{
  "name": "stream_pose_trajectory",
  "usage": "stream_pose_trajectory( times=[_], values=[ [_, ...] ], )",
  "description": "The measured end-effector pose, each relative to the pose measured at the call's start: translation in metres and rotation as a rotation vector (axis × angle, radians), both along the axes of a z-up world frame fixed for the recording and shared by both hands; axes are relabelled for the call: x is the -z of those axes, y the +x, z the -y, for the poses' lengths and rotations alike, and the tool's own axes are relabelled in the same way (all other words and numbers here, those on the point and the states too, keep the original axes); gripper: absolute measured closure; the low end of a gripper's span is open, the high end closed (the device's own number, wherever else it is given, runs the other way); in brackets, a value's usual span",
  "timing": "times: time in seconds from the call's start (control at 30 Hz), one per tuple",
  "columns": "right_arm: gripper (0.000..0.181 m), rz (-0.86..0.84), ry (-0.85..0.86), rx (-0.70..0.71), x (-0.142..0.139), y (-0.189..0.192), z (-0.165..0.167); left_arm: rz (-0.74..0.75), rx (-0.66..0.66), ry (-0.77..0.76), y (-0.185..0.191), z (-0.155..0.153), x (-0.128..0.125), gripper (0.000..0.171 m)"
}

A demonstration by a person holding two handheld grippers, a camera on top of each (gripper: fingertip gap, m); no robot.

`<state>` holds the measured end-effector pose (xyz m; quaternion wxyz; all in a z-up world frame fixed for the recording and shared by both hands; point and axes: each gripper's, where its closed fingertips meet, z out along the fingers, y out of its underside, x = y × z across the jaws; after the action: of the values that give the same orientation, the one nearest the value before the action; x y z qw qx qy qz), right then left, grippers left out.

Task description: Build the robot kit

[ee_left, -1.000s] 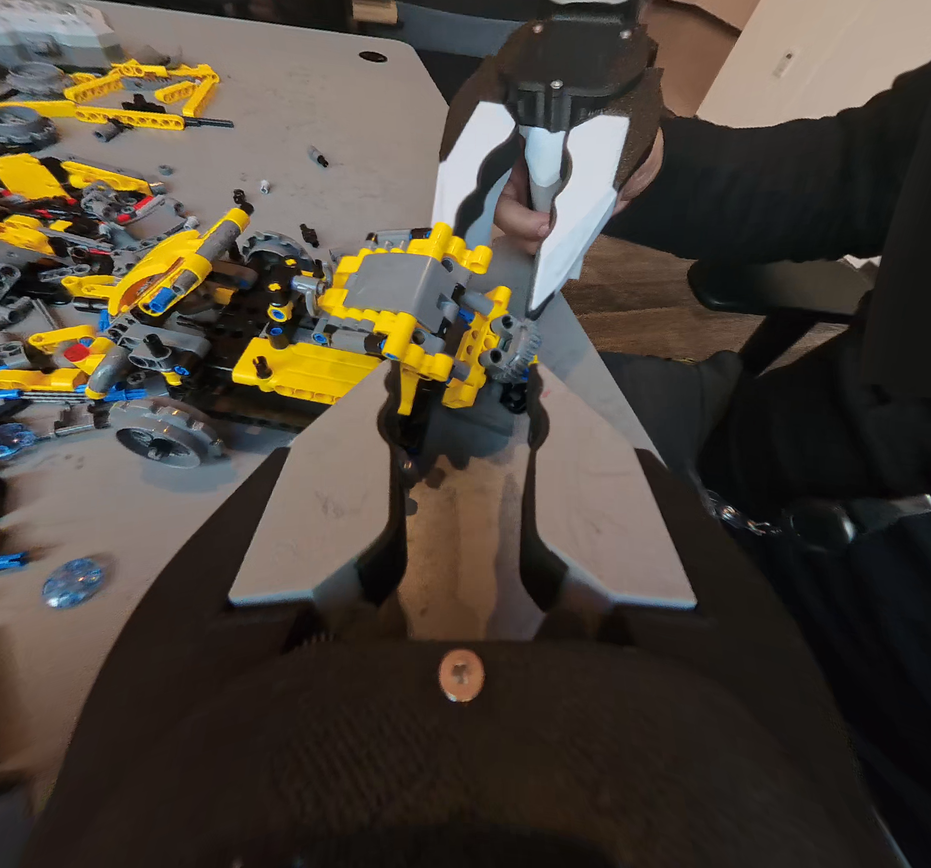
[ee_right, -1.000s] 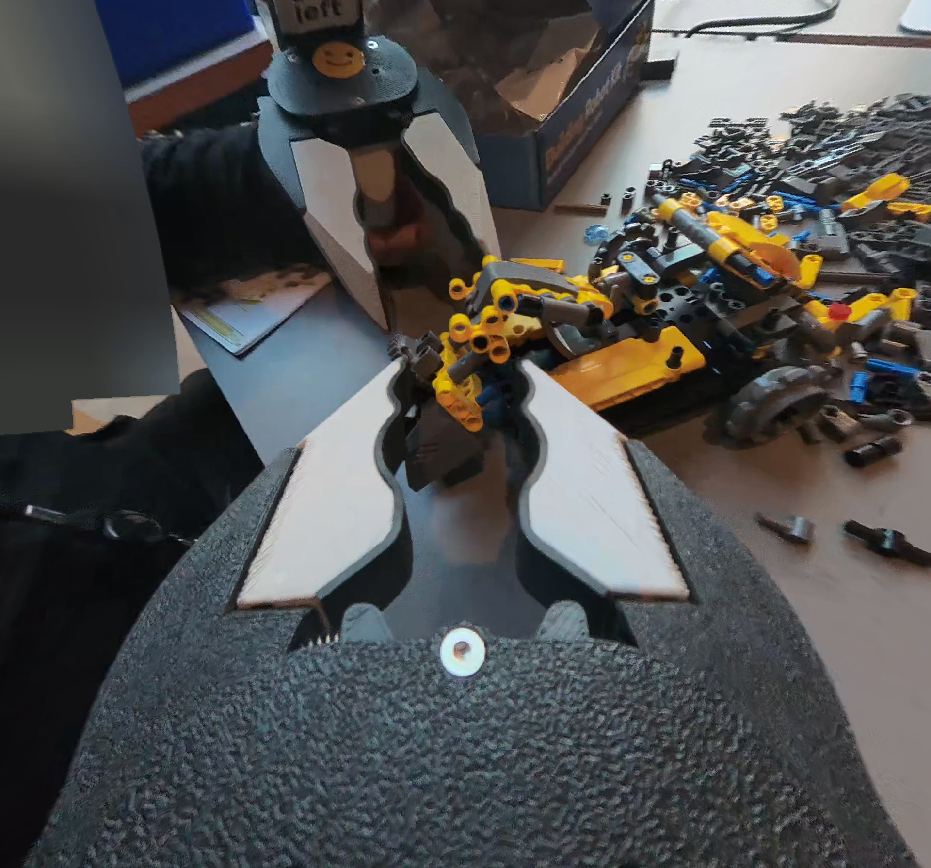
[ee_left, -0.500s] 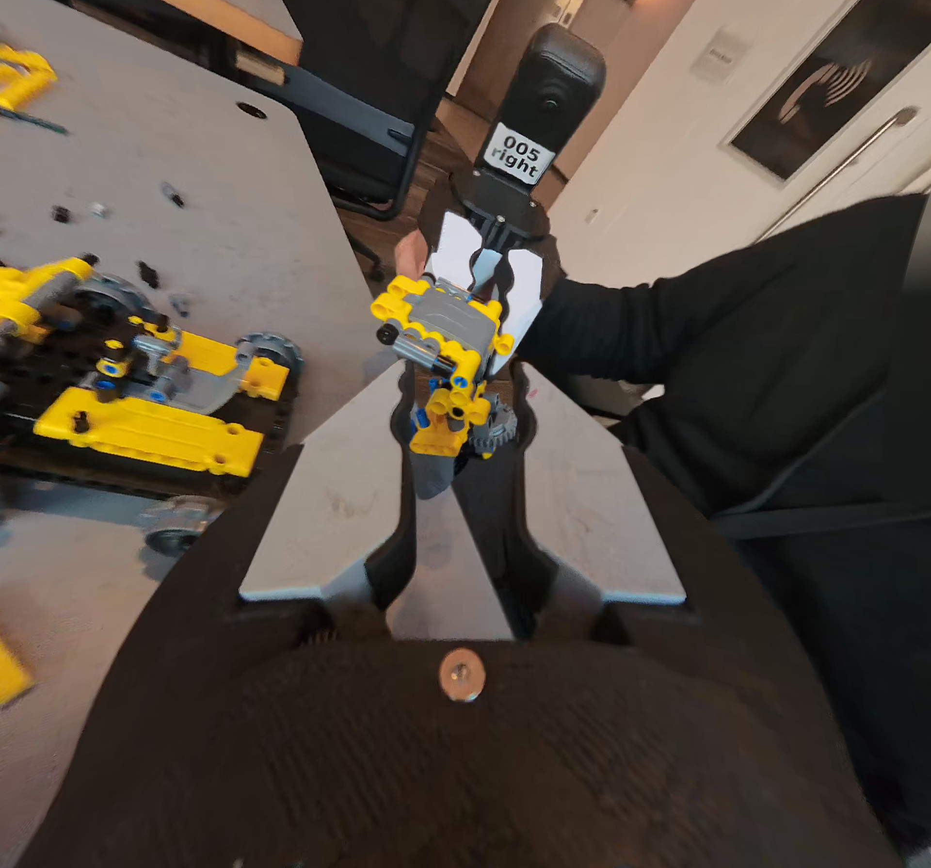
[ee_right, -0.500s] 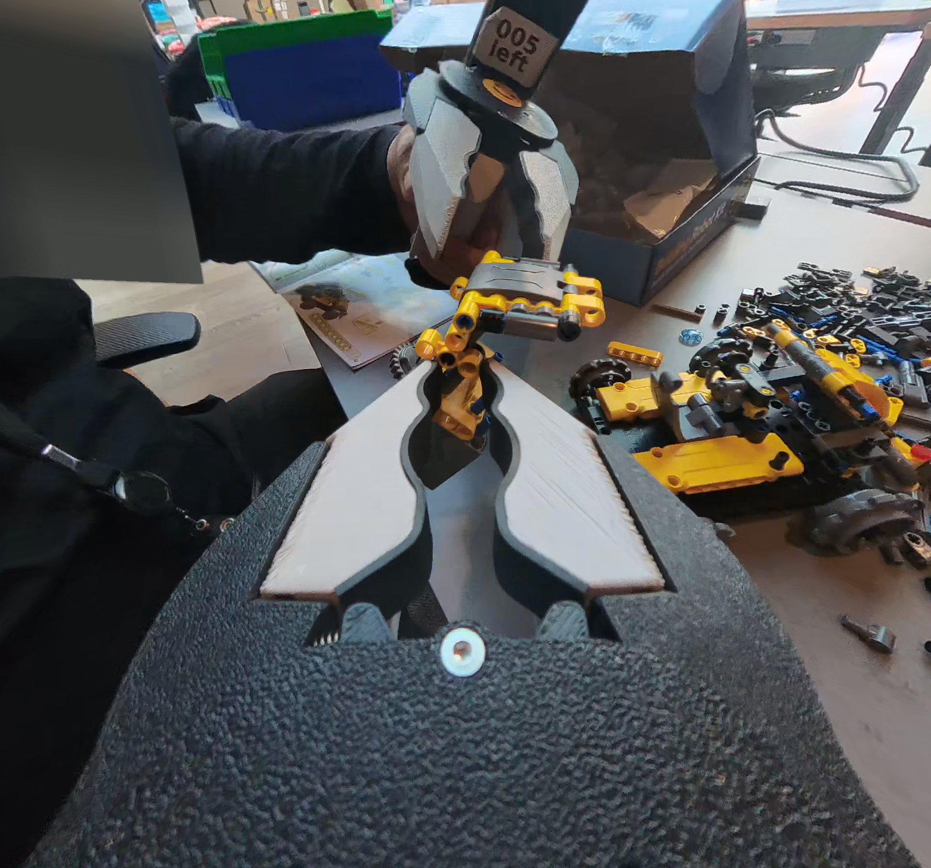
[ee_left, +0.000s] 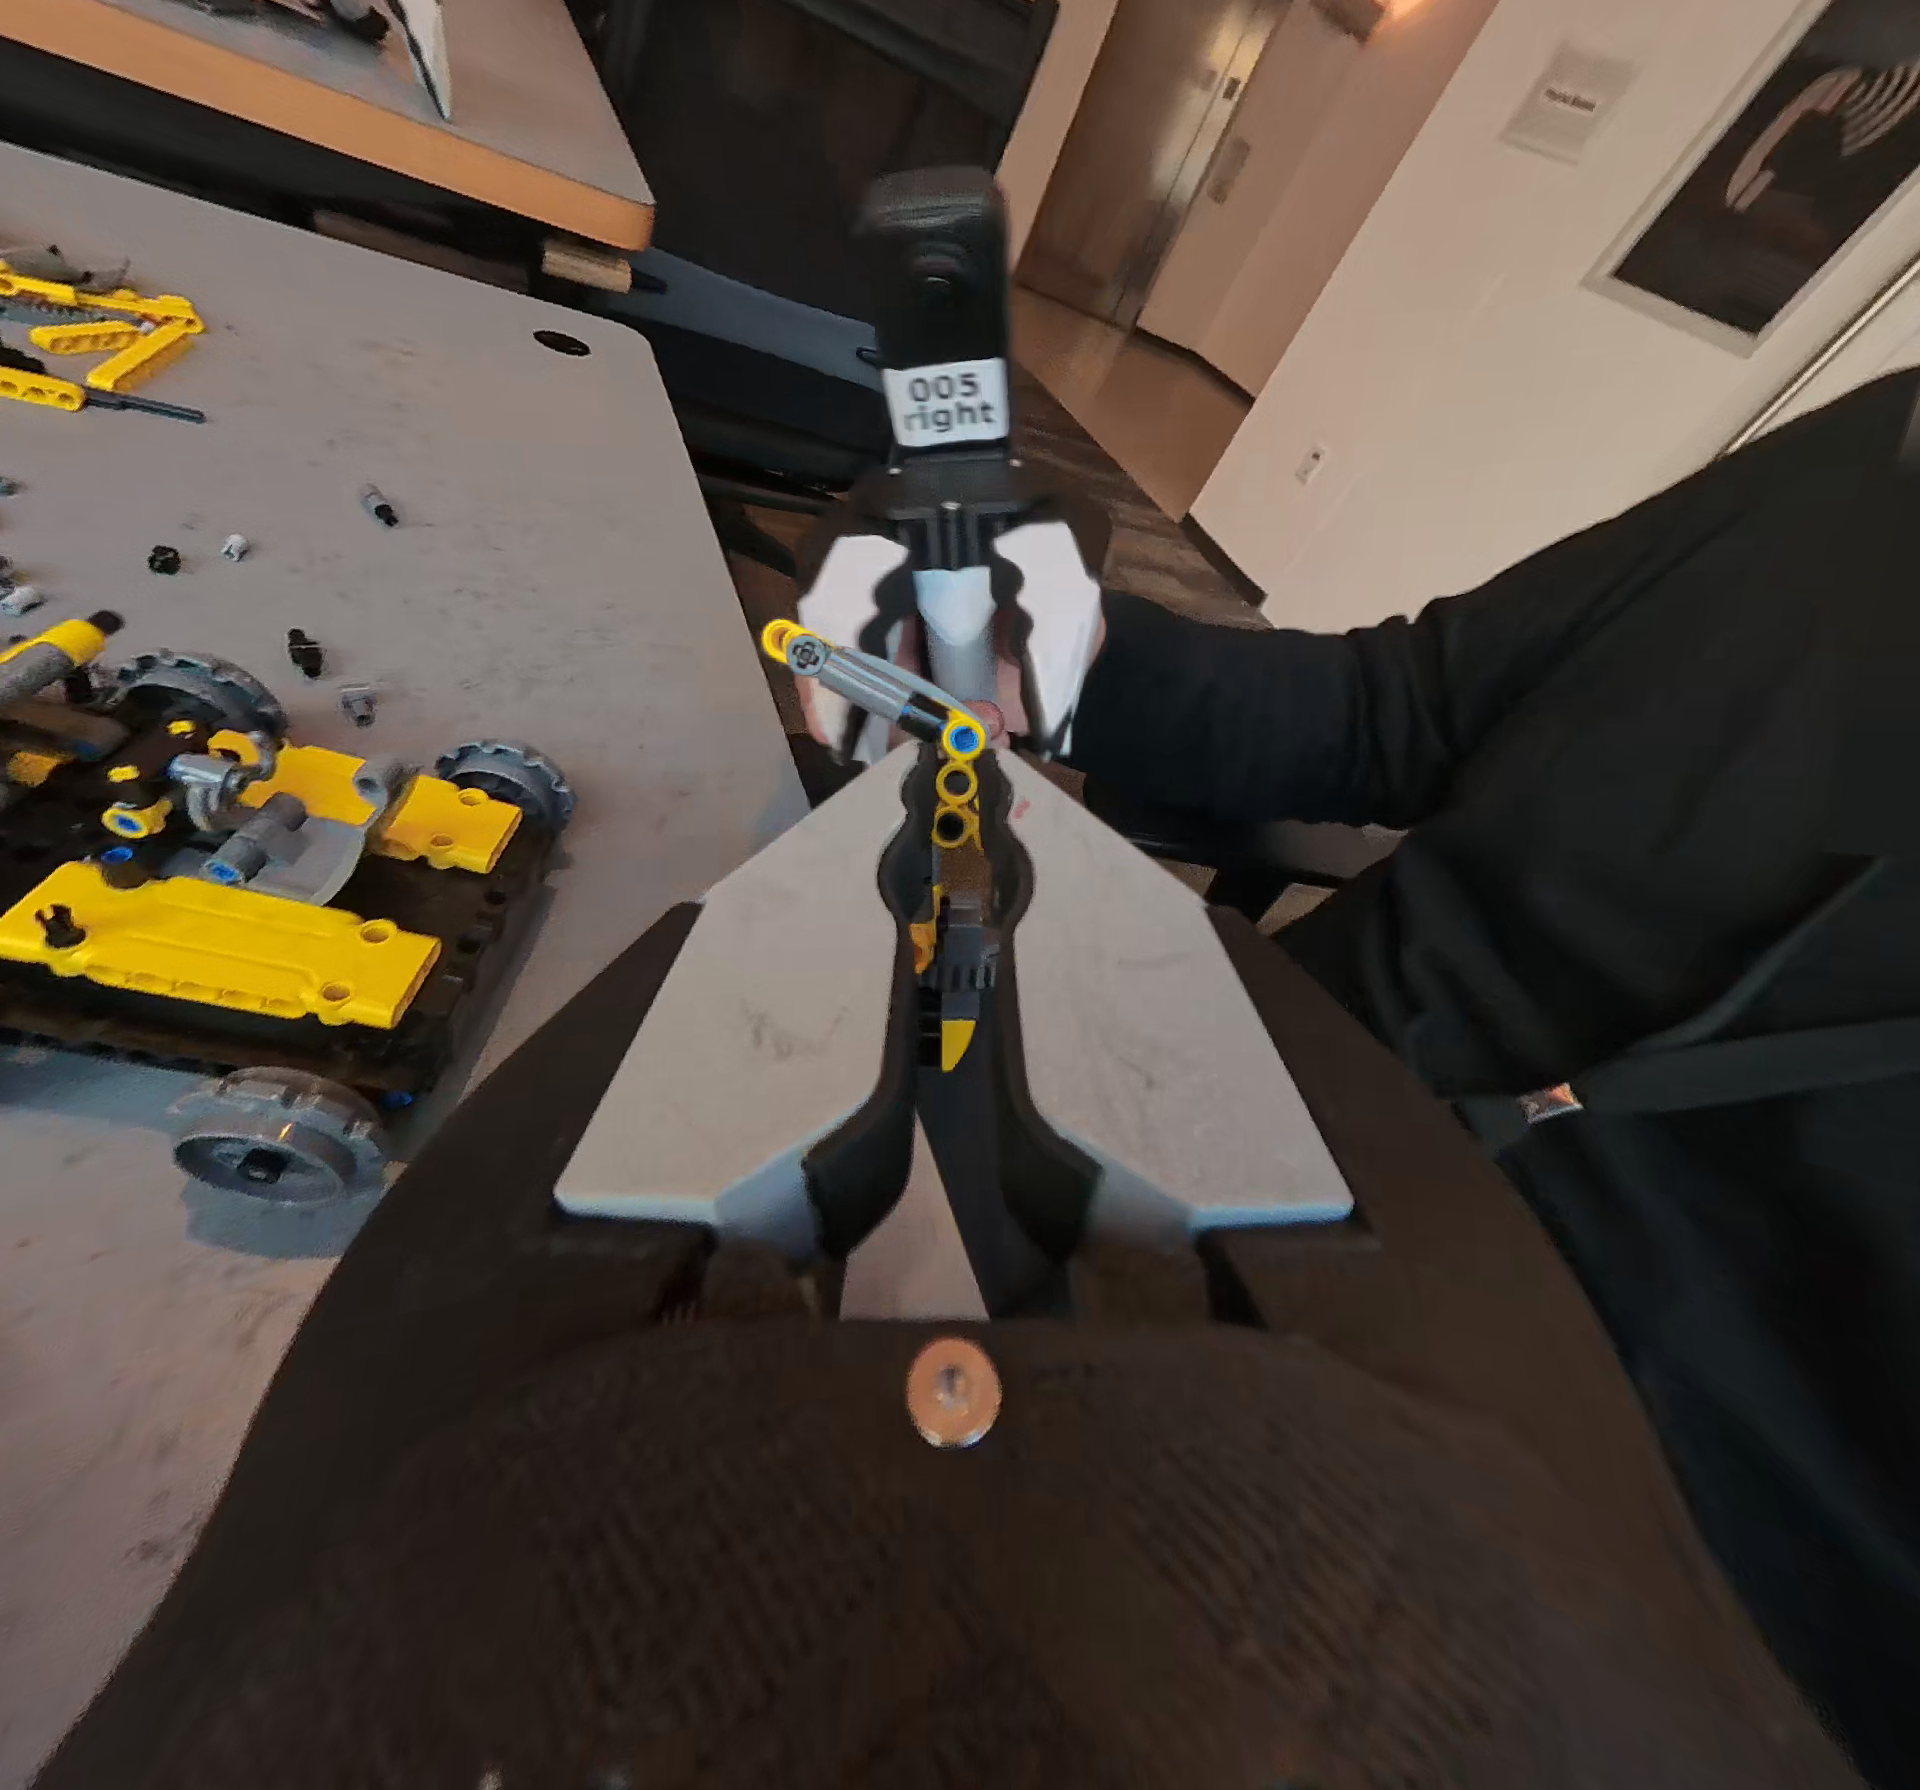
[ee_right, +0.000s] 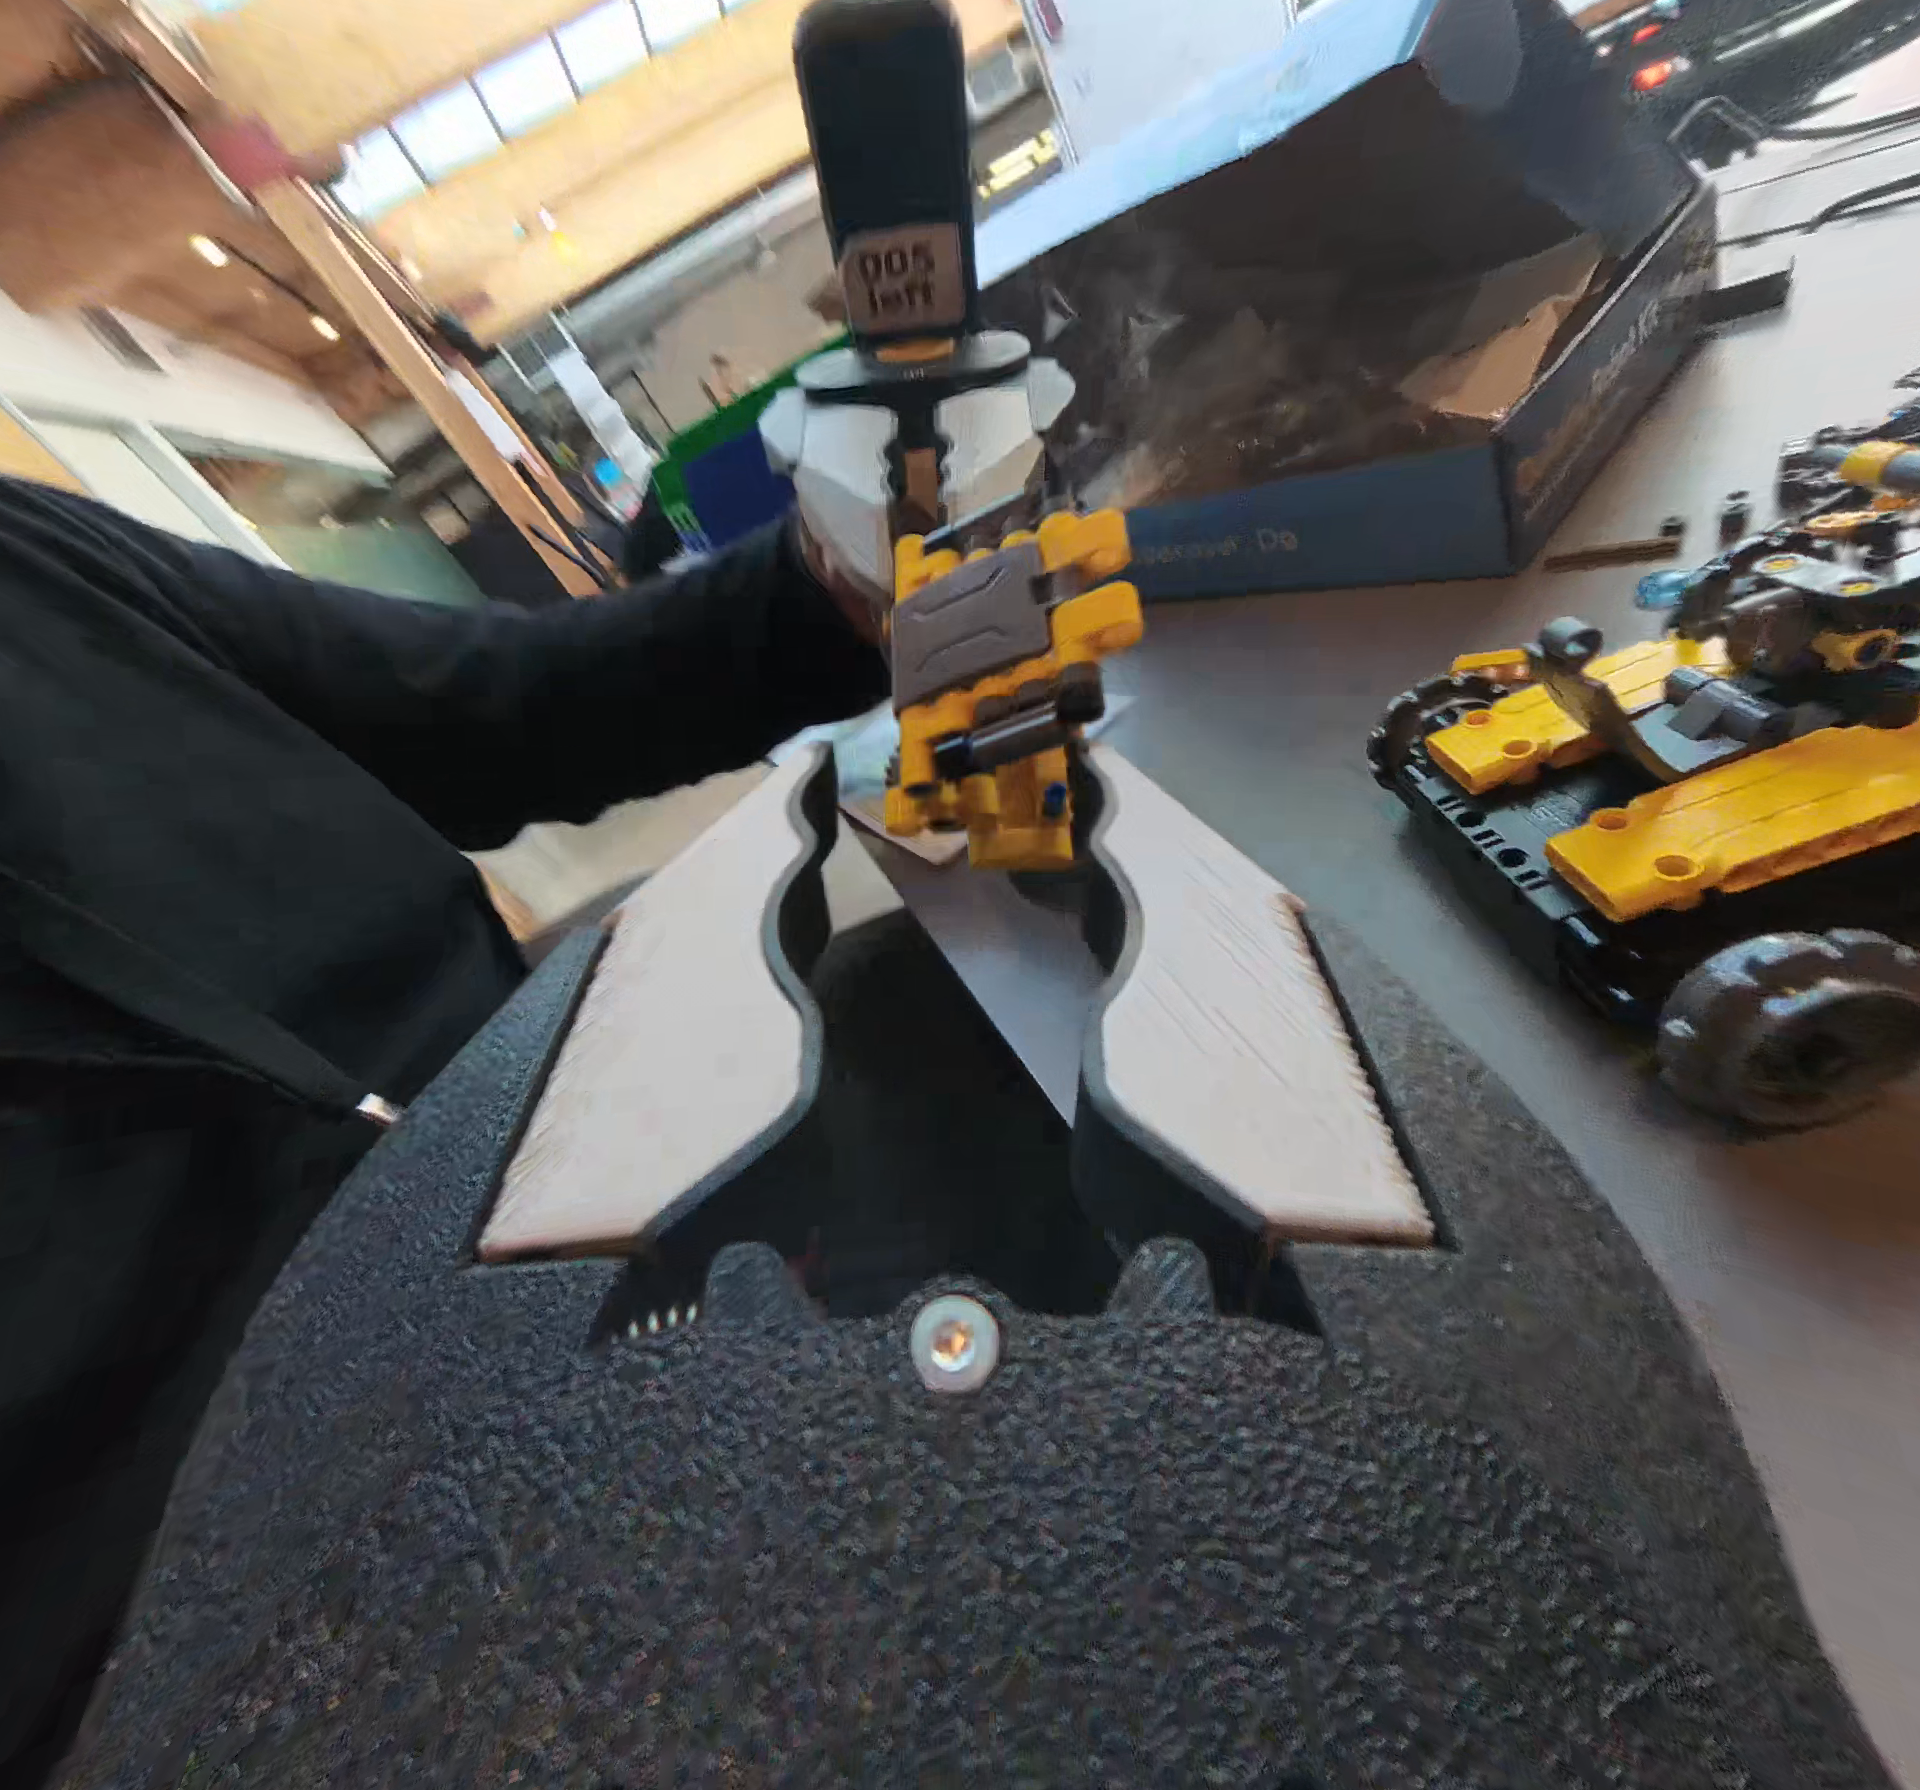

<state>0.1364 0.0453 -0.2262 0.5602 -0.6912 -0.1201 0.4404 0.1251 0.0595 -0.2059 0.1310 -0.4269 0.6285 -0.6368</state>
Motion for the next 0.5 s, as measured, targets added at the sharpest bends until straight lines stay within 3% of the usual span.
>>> stream_pose_trajectory(
  times=[0.07,0.27,0.37,0.43,0.5],
  values=[
    [0.133,-0.123,-0.033,-0.054,-0.008,0.0,0.001,0.02,0.023,0.022,-0.003,0.008,-0.004,0.167],
    [0.173,-0.309,0.013,-0.165,-0.031,-0.009,0.01,0.019,-0.017,0.171,-0.007,0.011,-0.011,0.162],
    [0.175,-0.369,0.007,-0.159,-0.033,-0.002,0.012,0.081,-0.093,0.282,-0.016,0.0,-0.016,0.143],
    [0.175,-0.425,-0.004,-0.176,-0.034,0.0,0.014,0.075,-0.176,0.408,-0.013,-0.014,-0.002,0.123],
    [0.174,-0.462,-0.023,-0.185,-0.033,0.0,0.013,0.052,-0.139,0.426,-0.014,-0.008,0.014,0.116]
  ],
)
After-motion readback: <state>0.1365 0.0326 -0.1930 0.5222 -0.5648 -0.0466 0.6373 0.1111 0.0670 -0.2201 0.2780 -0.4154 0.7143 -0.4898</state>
